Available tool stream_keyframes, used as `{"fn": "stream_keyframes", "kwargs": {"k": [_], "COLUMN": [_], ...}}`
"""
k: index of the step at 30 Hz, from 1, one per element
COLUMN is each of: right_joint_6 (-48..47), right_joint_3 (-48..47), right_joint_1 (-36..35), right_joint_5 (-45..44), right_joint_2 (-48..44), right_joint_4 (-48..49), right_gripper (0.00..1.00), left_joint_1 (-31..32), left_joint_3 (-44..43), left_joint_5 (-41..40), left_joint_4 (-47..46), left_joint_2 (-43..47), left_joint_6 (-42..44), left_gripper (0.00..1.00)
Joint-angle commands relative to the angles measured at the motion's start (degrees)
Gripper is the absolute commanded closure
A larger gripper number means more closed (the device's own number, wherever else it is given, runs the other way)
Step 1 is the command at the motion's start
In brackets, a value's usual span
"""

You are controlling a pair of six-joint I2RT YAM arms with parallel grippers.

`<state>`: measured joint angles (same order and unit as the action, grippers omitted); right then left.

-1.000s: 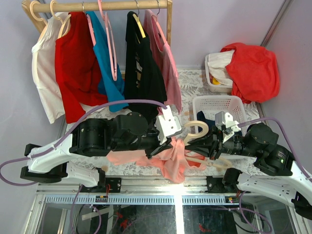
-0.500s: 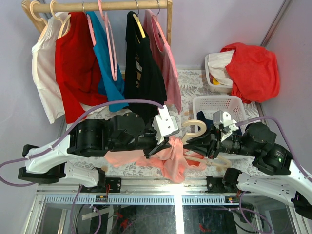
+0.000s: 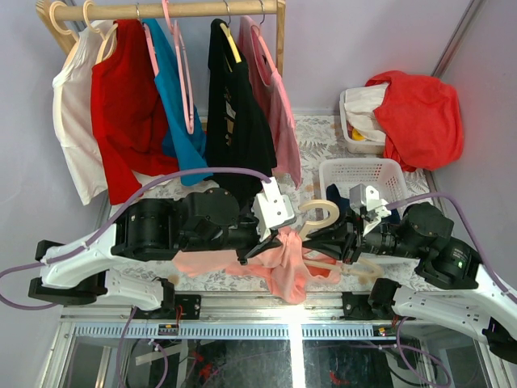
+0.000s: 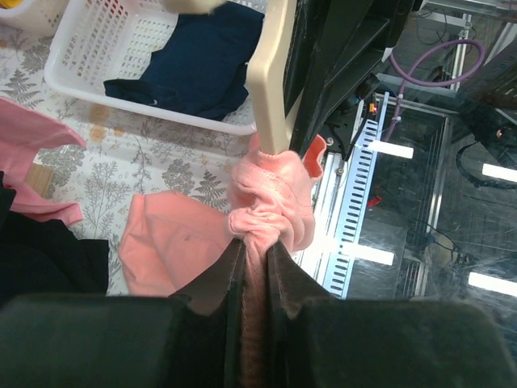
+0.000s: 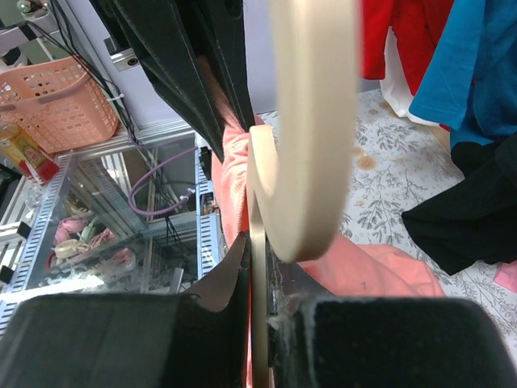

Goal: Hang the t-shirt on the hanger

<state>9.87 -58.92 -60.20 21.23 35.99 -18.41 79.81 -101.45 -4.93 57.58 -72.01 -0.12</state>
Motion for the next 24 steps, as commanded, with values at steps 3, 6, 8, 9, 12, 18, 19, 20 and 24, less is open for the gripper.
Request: {"fn": "stream_keyframes", "kwargs": {"k": [3, 6, 8, 9, 12, 18, 19, 20, 24], "right_joint_6": [1.7, 2.0, 2.2, 2.2, 2.1, 3.2, 3.3, 3.5, 4.6], "right_joint_3": [0.5, 0.6, 0.6, 0.6, 0.8, 1.4, 1.2, 0.8, -1.4], "right_joint_1": [0.2, 0.2, 0.1, 0.2, 0.1, 0.1, 0.2, 0.2, 0.2], "right_joint_5": [0.7, 0.4, -0.3, -1.0, -3.4, -8.3, -9.4, -10.4, -16.7], "right_joint_2": [1.8, 2.3, 2.6, 2.7, 2.5, 2.5, 2.6, 2.9, 3.3], "right_joint_4": [7.3, 7.6, 7.3, 6.6, 4.8, 1.8, 0.9, -0.2, -5.4], "right_gripper": [1.00, 1.00, 0.97, 0.93, 0.79, 0.64, 0.61, 0.58, 0.51], "left_joint_1": [-1.2, -1.3, -1.3, -1.2, -1.2, -1.5, -1.5, -1.5, -1.6], "left_joint_3": [1.4, 1.7, 2.4, 2.6, 3.6, 6.1, 6.6, 7.1, 7.7], "left_joint_5": [-0.1, -0.2, -0.8, -1.5, -4.0, -10.4, -11.2, -11.7, -11.9], "left_joint_4": [-10.4, -10.5, -11.0, -11.3, -12.1, -14.2, -14.6, -14.8, -14.7], "left_joint_2": [-0.5, -0.8, -0.5, 0.0, 1.5, 4.9, 5.5, 5.9, 7.0], "left_joint_6": [-0.4, -0.4, -0.7, -0.8, -1.3, -2.9, -3.2, -3.5, -3.8], "left_gripper": [1.00, 1.00, 1.00, 1.00, 1.00, 1.00, 1.00, 1.00, 1.00]}}
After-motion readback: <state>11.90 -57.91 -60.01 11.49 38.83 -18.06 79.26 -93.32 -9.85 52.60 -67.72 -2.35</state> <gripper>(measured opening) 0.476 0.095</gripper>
